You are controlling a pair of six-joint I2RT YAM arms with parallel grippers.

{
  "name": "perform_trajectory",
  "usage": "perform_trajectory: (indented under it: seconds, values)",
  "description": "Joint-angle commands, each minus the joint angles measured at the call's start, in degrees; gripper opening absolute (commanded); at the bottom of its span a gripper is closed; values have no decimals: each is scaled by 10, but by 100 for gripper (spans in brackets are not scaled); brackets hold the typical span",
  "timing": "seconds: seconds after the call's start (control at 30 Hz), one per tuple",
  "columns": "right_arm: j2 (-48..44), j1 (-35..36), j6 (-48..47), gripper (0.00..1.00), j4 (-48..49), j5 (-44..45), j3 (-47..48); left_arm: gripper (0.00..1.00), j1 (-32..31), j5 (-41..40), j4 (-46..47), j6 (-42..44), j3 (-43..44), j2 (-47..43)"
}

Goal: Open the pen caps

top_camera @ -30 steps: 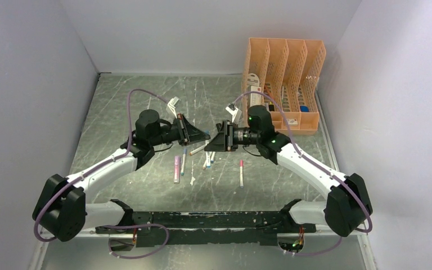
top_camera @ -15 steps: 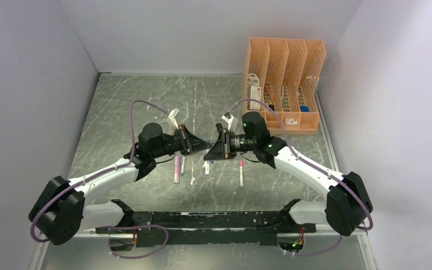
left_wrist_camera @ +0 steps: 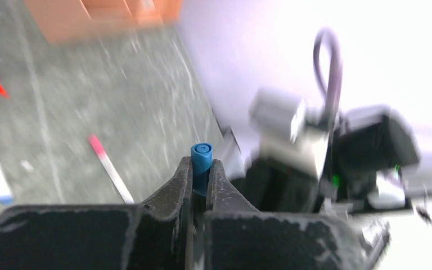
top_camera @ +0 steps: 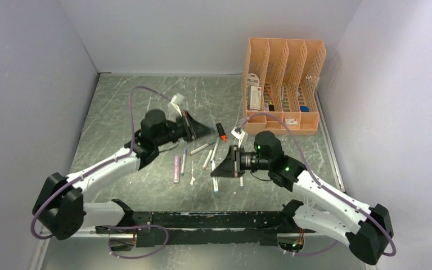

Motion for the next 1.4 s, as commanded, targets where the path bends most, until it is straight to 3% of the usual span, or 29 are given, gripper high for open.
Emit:
perform_trajectory:
  seconds: [0.0, 0.13, 0.23, 0.43, 0.57, 0.8, 0.97, 1.13, 1.37]
  values:
    - [-40, 29, 33, 0, -58, -47, -32, 7, 81, -49, 54, 13, 61, 59]
    - [-60, 29, 55, 0, -40, -14, -39, 7, 128, 8, 66, 15, 102, 107]
    - [-37, 29, 15, 0, -97, 51, 6, 7, 146, 26, -66, 70, 166, 127]
    - [173, 23, -137, 0, -272, 192, 220, 7, 155, 23, -298, 200, 247, 153]
    - [345, 1, -219, 0, -365, 290, 366, 7, 168, -5, -375, 263, 243, 145]
    - [571, -31, -289, 0, -445, 424, 570, 7, 217, 14, -419, 321, 209, 128]
    - [675, -45, -308, 0, -473, 498, 649, 7, 234, 33, -418, 333, 182, 124]
    - [730, -68, -320, 0, -478, 528, 681, 7, 237, 40, -432, 350, 173, 131]
    - [732, -101, -332, 2, -449, 501, 667, 7, 238, 31, -431, 353, 161, 131]
